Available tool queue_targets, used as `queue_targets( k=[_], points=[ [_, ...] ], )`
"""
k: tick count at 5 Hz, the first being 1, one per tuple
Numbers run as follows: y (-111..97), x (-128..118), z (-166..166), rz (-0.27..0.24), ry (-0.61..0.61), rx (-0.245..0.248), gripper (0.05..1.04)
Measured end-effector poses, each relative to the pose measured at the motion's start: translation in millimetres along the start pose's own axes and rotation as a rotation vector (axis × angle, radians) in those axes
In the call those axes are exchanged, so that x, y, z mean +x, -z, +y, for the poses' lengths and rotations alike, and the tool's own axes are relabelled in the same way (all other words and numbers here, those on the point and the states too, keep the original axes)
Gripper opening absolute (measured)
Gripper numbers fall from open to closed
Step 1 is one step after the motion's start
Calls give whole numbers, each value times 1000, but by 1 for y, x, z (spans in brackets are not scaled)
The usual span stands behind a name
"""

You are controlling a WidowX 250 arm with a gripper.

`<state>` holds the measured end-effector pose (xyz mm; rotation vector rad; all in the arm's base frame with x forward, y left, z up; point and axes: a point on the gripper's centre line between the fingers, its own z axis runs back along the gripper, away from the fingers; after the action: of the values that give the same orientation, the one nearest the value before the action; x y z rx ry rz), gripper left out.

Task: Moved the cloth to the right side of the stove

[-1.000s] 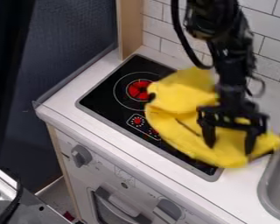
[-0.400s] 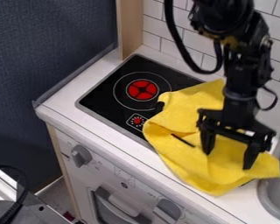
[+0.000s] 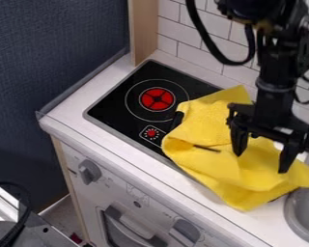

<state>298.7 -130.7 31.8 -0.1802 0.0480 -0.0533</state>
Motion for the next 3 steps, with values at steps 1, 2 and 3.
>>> queue_targets(
  k=[1,2,3],
  points=[
    [-38,-5,0,-66,23,22,1001],
    [-57,-13,11,-73,2,99,1001],
    [-63,-25,34,-51,-80,138,1001]
  ],
)
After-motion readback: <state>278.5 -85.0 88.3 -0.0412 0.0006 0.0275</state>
